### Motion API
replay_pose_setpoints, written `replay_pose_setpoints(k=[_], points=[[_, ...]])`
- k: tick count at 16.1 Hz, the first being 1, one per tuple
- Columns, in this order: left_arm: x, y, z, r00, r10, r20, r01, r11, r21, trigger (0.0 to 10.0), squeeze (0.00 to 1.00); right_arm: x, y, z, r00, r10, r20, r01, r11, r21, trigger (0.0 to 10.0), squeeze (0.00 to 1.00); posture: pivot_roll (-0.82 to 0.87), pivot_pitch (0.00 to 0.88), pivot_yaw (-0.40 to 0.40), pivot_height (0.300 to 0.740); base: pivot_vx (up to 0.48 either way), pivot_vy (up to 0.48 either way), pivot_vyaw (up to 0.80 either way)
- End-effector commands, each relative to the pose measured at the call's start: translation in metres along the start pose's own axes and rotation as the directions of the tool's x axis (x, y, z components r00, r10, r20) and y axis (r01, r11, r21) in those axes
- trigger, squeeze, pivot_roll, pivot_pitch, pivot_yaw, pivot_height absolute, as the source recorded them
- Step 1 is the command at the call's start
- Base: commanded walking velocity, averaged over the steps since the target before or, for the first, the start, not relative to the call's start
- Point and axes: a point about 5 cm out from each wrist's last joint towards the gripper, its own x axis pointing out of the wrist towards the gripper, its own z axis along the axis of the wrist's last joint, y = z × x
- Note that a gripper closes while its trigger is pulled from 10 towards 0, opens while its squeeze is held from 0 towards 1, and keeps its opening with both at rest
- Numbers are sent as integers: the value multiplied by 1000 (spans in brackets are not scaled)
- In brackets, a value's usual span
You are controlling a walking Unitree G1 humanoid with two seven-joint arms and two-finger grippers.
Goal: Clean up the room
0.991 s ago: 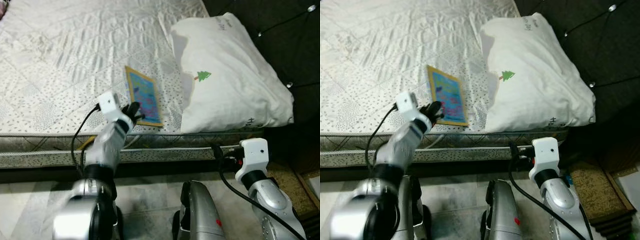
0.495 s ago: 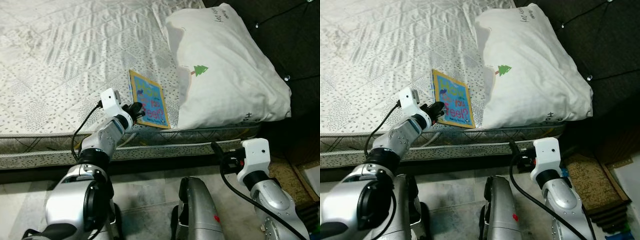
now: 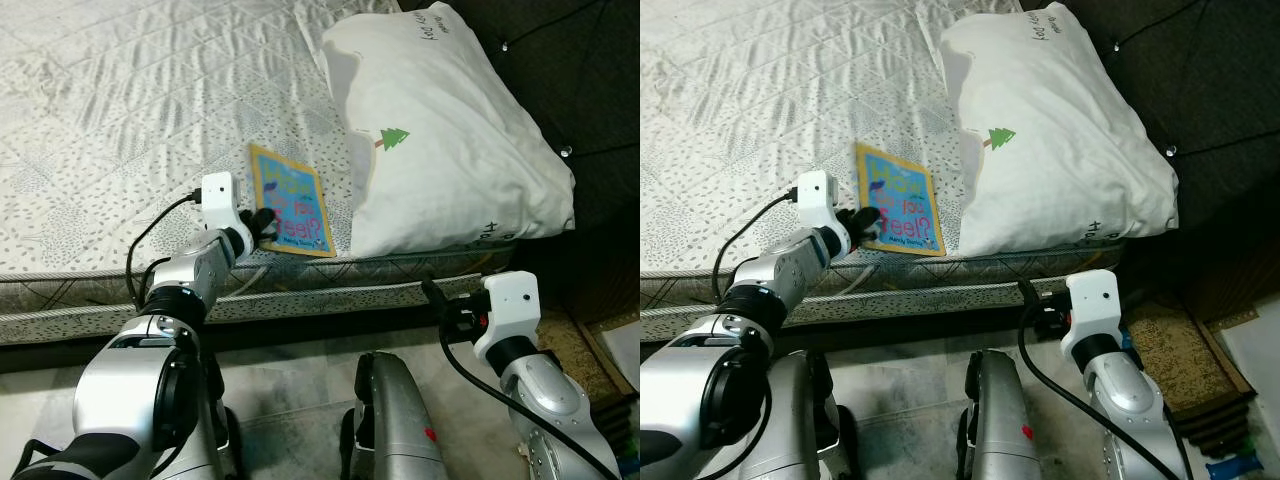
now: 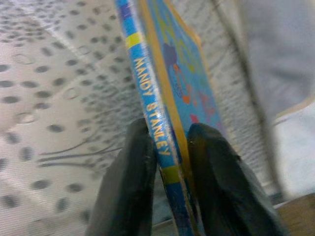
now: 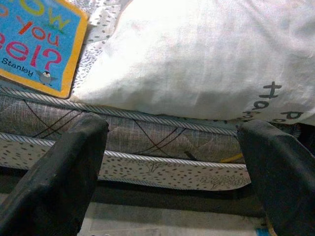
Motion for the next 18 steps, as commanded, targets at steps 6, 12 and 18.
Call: replay_pose_setpoints(k=[6, 12, 18], points=[[-8, 28, -16, 990, 128, -65, -118, 984, 132, 10000, 1000, 0, -2, -1, 1000, 5, -8, -5, 1000, -17, 10000, 0, -199, 276, -138, 549, 0, 0, 0], [-23, 65, 6, 934, 348, 73, -354, 891, 283, 10000, 1000, 1, -2, -1, 1000, 5, -5, -5, 1000, -15, 10000, 0, -192, 272, -135, 549, 0, 0, 0], [-29, 64, 6, 866, 425, 265, -481, 853, 204, 10000, 1000, 15, 13, 1, 999, 37, 26, -38, 999, 34, 10000, 0, -133, 253, -107, 549, 0, 0, 0]])
